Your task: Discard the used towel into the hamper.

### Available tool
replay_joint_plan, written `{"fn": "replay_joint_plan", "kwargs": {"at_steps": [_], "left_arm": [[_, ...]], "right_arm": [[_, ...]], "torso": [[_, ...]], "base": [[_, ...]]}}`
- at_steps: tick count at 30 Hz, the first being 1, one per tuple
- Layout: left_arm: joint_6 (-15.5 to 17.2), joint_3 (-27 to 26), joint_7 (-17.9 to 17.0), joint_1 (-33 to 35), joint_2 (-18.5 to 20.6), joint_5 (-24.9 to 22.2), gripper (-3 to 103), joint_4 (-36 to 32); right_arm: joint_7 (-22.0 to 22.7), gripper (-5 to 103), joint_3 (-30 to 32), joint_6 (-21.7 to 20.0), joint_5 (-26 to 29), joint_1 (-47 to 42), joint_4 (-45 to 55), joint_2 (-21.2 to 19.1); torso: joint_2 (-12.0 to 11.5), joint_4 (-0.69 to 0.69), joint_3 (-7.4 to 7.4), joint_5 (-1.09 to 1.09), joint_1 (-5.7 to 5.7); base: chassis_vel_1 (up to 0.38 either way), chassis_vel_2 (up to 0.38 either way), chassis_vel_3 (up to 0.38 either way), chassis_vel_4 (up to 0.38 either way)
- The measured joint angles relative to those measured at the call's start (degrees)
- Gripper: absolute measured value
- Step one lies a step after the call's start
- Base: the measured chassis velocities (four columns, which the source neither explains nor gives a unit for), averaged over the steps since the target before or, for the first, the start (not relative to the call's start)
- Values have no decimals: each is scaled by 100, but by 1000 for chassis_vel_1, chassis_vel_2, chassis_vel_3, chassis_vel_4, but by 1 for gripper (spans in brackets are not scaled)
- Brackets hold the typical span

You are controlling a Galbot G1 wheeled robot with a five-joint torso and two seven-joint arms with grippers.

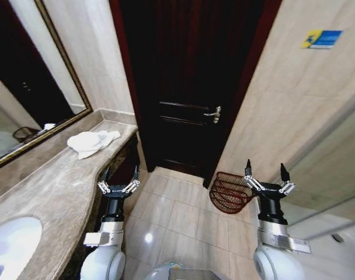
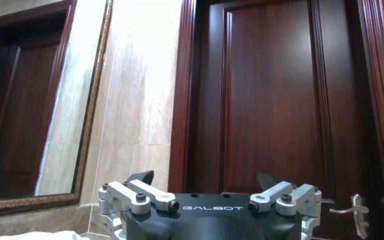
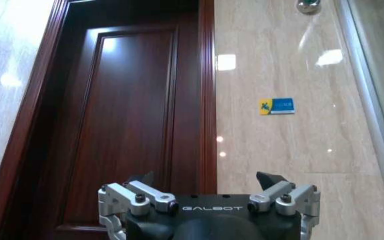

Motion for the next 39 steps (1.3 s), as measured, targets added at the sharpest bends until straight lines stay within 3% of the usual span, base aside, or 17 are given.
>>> {"fn": "replay_joint_plan", "kwargs": {"at_steps": [13, 16, 18, 21, 27, 39], "left_arm": [[-47, -13, -4, -7, -2, -7, 100, 12], [-59, -25, -5, -18, 4, -26, 100, 15], [-150, -27, -8, -24, -4, -60, 100, 26], [-227, -27, -10, -34, -15, -109, 100, 42], [-173, -50, -8, -29, -20, -121, 100, 41], [-148, -50, -6, -32, -17, -117, 100, 50]], "right_arm": [[6, 100, 0, 85, 6, 43, -92, -2], [22, 100, -1, 151, 13, 49, -108, 1], [22, 100, 10, 203, 18, 55, -115, -9], [19, 100, 18, 239, 20, 62, -119, -15], [-14, 100, 18, 287, 15, 44, -122, -5], [-32, 100, 19, 308, 9, 16, -115, 7]], "torso": [[0, 1, 0, 1, 1], [0, -1, 0, -8, 0], [1, 1, -1, 1, -1], [0, 2, 0, -3, 0], [3, -1, 3, 0, 3], [422, 1, 225, -1, 193]], "base": [[117, 119, -114, -119], [169, 154, -211, -200], [140, 45, -108, -71], [67, 9, 4, -13], [-55, -46, 56, 19], [-12, -6, 8, 2]]}}
